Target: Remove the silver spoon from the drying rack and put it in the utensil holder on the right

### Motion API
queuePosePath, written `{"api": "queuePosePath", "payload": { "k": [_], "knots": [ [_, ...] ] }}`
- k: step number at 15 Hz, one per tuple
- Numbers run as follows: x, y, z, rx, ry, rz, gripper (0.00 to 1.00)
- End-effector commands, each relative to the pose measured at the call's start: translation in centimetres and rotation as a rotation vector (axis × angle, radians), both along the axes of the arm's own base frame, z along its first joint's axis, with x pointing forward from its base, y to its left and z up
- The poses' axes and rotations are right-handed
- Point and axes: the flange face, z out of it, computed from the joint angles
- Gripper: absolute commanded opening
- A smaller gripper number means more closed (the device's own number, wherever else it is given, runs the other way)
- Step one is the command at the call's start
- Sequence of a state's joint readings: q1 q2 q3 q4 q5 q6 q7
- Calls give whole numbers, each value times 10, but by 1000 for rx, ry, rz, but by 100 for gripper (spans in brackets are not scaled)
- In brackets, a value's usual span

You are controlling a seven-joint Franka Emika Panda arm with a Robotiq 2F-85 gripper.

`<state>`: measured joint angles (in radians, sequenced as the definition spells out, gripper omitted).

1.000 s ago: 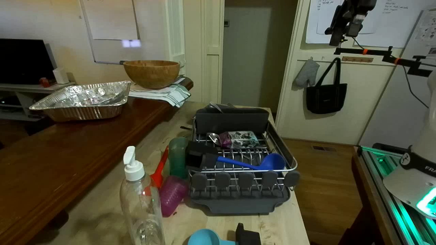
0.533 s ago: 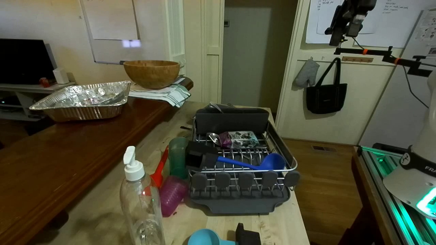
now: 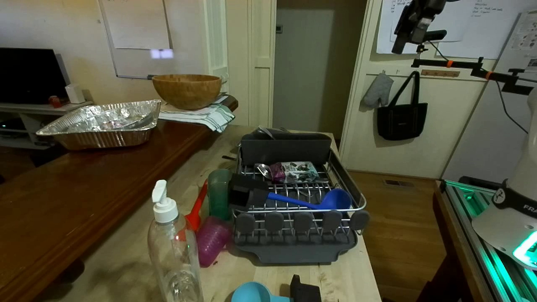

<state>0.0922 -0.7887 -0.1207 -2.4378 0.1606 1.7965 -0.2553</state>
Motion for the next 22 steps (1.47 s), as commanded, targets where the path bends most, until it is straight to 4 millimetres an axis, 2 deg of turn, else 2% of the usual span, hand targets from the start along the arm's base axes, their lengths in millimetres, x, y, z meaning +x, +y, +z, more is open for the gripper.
{"api": "queuePosePath", "payload": {
  "k": [1,3,8,9,12,15,18,22],
  "knots": [
    [36,-24,-9,-42,-70,44,100],
    [57,-30,-15,-77,-131,58,100],
    [115,-40,-52,-111,-176,-33,100],
    [90,-34,-40,-86,-193,-2,100],
    [112,-38,-56,-99,-171,-17,100],
    [116,-40,-60,-111,-168,-25,100],
    [141,-45,-87,-120,-157,-57,100],
    [190,-46,-132,-164,-185,-76,100]
  ]
}}
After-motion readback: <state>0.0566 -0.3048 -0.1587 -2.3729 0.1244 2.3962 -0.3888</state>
